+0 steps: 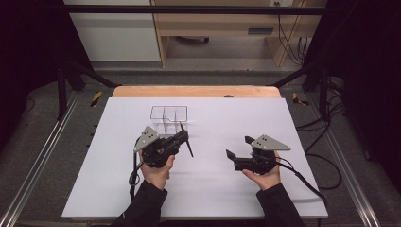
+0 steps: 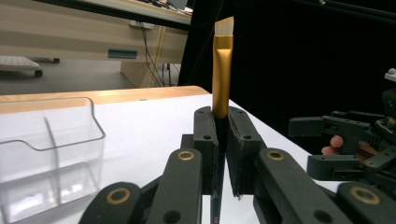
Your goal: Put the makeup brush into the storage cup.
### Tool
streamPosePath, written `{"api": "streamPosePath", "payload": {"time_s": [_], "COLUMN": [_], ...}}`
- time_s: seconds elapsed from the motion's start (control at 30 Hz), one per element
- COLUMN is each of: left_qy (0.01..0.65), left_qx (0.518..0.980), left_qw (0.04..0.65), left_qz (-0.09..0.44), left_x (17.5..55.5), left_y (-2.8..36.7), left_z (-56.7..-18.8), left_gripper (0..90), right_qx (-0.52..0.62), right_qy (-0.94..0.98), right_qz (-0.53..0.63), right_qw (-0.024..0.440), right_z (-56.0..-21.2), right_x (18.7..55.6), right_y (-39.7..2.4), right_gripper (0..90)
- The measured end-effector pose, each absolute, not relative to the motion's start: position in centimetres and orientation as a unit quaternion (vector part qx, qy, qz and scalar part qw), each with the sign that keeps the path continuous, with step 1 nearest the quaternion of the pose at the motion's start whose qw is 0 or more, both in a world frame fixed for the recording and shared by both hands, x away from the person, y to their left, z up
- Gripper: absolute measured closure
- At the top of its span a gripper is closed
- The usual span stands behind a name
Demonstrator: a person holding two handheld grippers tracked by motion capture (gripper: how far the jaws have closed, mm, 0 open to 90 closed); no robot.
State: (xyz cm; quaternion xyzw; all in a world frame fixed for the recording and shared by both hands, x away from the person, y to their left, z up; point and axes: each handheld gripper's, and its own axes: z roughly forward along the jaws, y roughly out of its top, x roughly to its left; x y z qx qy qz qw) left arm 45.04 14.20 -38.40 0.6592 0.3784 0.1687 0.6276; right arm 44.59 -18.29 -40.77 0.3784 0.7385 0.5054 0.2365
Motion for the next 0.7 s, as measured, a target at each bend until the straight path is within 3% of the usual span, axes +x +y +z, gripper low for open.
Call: {"api": "streamPosePath", "payload": {"time_s": [0.7], "left_qy": [0.383], "left_qx": [0.663], "left_qw": [0.606], "left_qz": [0.216], "left_x": [45.7], "left_y": [18.3], "left_z": [-36.6], "left_gripper": [82.4], "right_qx": [0.403], "right_qy": [0.738], "right_qz": [0.488], "right_qw": [0.235], "right_z": [-41.2], "right_x": [45.2], "right_y": [-19.9], "right_gripper": [7.7]}}
